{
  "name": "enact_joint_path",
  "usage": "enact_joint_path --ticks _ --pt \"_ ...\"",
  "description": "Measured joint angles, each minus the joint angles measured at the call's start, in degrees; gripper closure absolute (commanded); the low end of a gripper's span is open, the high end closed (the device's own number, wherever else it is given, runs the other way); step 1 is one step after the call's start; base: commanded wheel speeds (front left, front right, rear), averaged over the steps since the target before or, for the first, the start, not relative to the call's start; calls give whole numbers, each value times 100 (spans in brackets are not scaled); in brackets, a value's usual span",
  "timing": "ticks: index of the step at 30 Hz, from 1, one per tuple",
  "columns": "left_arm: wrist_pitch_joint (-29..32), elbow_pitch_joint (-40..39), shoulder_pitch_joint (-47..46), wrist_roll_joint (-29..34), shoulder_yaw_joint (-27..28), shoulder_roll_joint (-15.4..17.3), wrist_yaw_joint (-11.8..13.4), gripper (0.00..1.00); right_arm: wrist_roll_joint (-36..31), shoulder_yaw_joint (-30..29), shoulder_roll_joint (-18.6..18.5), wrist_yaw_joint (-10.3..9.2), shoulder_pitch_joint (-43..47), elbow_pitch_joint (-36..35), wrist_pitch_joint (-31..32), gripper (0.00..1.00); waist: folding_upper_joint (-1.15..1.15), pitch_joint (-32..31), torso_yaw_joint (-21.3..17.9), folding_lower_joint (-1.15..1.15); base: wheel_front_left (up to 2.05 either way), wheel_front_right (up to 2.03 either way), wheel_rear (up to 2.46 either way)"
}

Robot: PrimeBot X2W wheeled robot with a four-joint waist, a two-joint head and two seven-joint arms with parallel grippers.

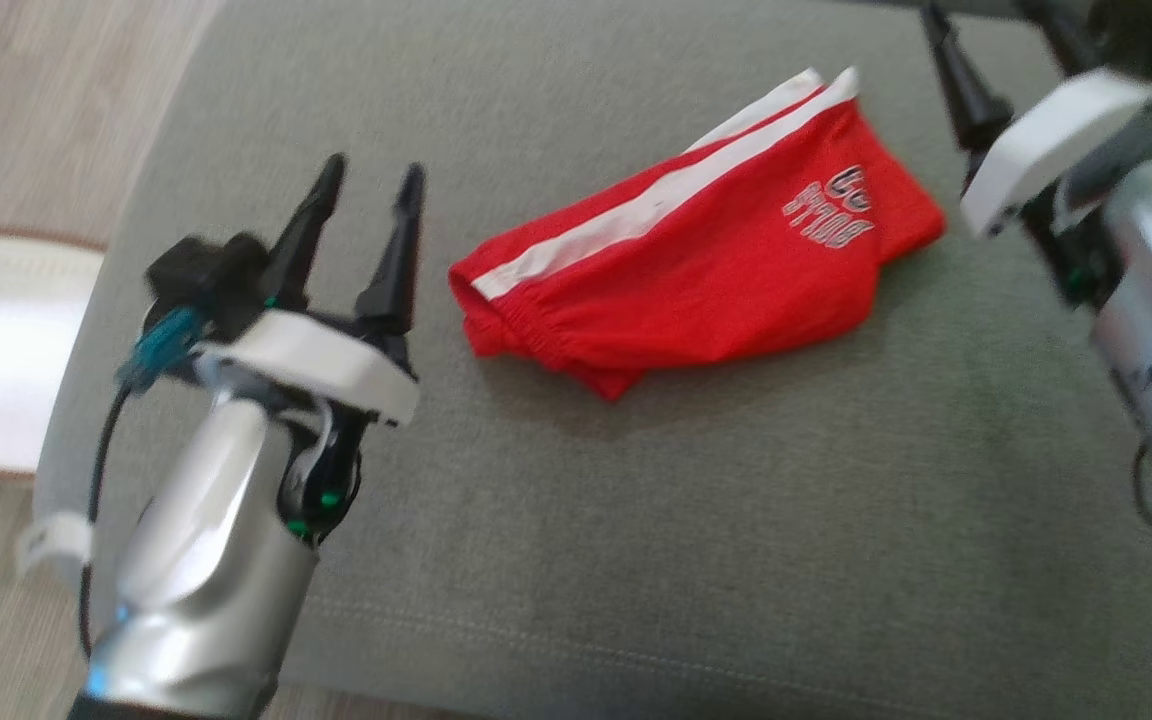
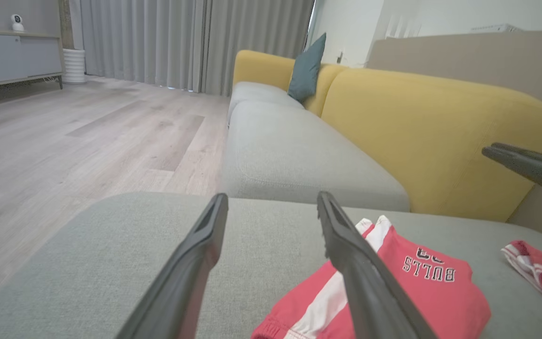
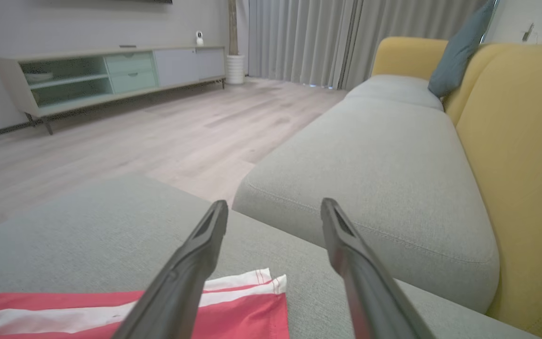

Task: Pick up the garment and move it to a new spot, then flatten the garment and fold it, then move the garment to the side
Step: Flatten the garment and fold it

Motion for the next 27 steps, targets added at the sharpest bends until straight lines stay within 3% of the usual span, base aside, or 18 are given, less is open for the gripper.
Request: enact_joint_path --ticks 4,10,16,22,27 --pt "-11 -520 506 102 492 -79 90 0 -71 -290 182 0 467 -157 -457 0 0 -281 -192 0 0 0 0" --pt "-15 -1146 1137 297 1058 -281 99 0 -581 -1048 388 0 1343 -564 -615 0 0 -576 -481 0 0 0 0" --pt "-15 -1586 1763 469 1544 -457 86 0 -1524 -2383 812 0 2527 -1634 -630 0 0 -753 -732 0 0 0 0" --pt "-15 -1869 2226 754 1706 -532 -47 0 -2403 -3394 1447 0 3749 -2570 -630 0 0 -831 -891 0 0 0 0" --pt "-15 -1992 2569 872 1690 -552 -60 0 -2859 -3847 1814 0 4536 -3139 -626 0 0 -800 -908 0 0 0 0"
